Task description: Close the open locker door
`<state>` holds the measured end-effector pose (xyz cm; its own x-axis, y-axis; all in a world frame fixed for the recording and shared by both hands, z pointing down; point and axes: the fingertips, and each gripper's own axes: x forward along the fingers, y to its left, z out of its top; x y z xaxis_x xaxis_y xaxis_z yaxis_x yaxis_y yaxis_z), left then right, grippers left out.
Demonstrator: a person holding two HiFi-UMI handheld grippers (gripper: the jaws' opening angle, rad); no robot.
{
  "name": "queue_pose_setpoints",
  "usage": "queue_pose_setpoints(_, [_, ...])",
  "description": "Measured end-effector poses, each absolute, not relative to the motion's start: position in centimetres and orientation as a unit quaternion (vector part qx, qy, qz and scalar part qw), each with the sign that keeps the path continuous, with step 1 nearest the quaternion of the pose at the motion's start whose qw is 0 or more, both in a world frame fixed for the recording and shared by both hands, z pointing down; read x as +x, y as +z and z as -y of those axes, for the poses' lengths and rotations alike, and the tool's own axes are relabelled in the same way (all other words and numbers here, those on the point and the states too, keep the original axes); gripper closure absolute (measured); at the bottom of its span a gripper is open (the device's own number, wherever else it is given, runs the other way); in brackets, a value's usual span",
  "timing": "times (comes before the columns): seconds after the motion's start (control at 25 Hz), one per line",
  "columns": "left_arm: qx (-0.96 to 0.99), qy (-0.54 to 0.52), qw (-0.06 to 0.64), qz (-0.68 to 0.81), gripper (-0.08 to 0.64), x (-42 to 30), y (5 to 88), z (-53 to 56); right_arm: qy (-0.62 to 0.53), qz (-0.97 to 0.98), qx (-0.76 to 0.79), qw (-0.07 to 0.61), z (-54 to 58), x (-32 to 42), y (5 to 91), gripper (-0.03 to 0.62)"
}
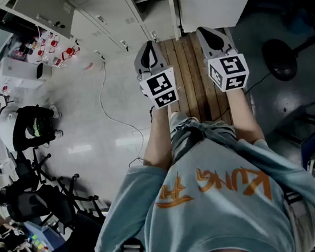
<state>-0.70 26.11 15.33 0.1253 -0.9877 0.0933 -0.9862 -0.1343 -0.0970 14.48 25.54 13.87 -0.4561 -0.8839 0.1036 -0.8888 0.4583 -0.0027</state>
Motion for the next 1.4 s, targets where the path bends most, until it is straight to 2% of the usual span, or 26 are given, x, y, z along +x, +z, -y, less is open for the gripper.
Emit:
queue_pose_setpoints(0.16, [-0.752,-0.071,0.002,-0.656,0.543,-0.4,15.6,-25.9,0.047,0.848,0.527,0.019,-25.1,15.1,14.1,0.594])
queue_pose_setpoints(0.8, [-0.767,-0.091,0.002,-0.635,0.543,1.3,15.4,-25.5,0.074,0.852,0.518,0.009,-24.5,16.3,15.0,0.594])
queue_pose_setpoints(1.12, [-0.762,-0.087,-0.026,-0.641,0.543,-0.3,17.4,-25.5,0.075,0.859,0.505,0.024,-24.3,14.8,16.5,0.594])
queue_pose_setpoints(1.4, [-0.766,-0.085,-0.051,-0.635,0.543,-0.8,19.7,-20.4,0.081,0.864,0.495,0.049,-19.8,13.7,18.4,0.594])
